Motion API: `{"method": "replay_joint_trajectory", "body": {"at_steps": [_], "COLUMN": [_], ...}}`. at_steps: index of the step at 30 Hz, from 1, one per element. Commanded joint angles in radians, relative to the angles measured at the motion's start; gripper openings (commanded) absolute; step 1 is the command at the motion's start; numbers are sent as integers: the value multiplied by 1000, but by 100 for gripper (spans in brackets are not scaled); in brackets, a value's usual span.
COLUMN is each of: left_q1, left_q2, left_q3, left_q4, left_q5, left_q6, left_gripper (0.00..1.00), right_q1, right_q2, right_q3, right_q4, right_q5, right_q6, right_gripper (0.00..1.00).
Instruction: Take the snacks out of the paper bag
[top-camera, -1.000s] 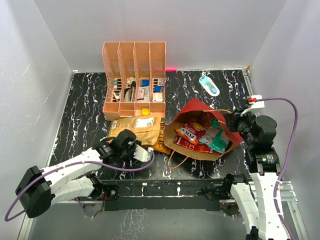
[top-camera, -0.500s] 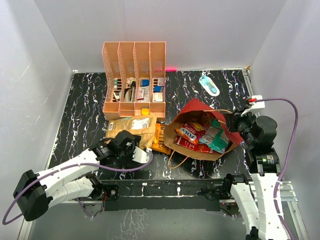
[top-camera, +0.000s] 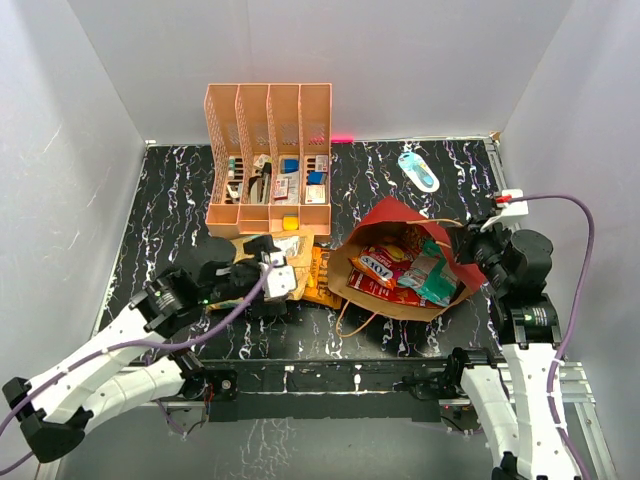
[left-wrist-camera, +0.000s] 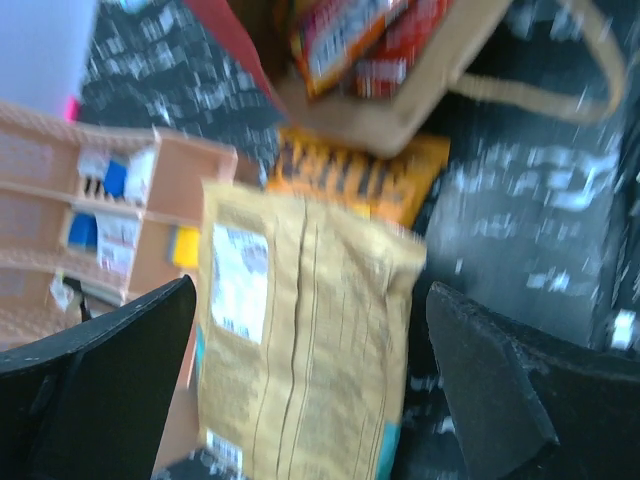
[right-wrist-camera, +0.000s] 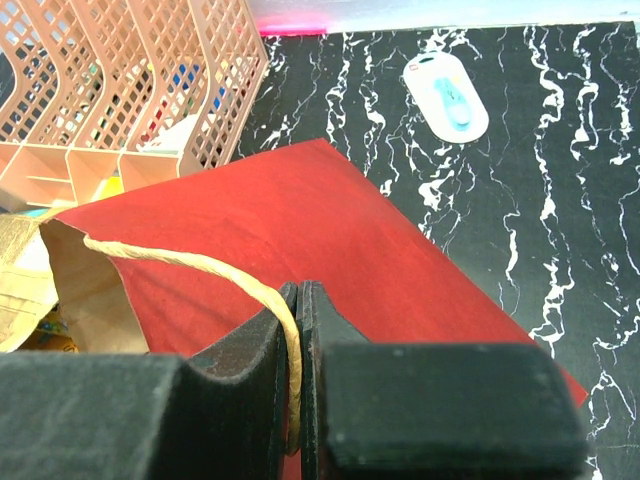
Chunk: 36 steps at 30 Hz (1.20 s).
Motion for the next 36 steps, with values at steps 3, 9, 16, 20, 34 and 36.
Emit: {"method": "replay_joint_trajectory", "body": {"at_steps": [3, 9, 16, 20, 34, 36], "left_q1": [-4, -176, -361, -422, -490, -490], "left_q2": [24, 216, 403, 496, 917, 959], "left_q3": [47, 46, 59, 85, 283, 303], "left_q4": [391, 590, 668, 709, 943, 969], "left_q5": [300, 153, -57, -140, -494, -537], "left_q6": [-495, -548, -358, -330, -589, -724], "left_gripper": [88, 63, 58, 50, 49, 54], "right_q1": [3, 3, 3, 3, 3, 3], "right_q2": [91, 196, 274, 283, 221, 205], "right_q3": [108, 221, 242, 206, 108, 98], "right_q4": [-40, -188, -276, -278, -183, -175], "right_q5": [-55, -114, -159, -169, -208, -207], "right_q6": [-18, 14, 30, 29, 42, 43], "right_gripper": [7, 8, 7, 8, 8, 8]}}
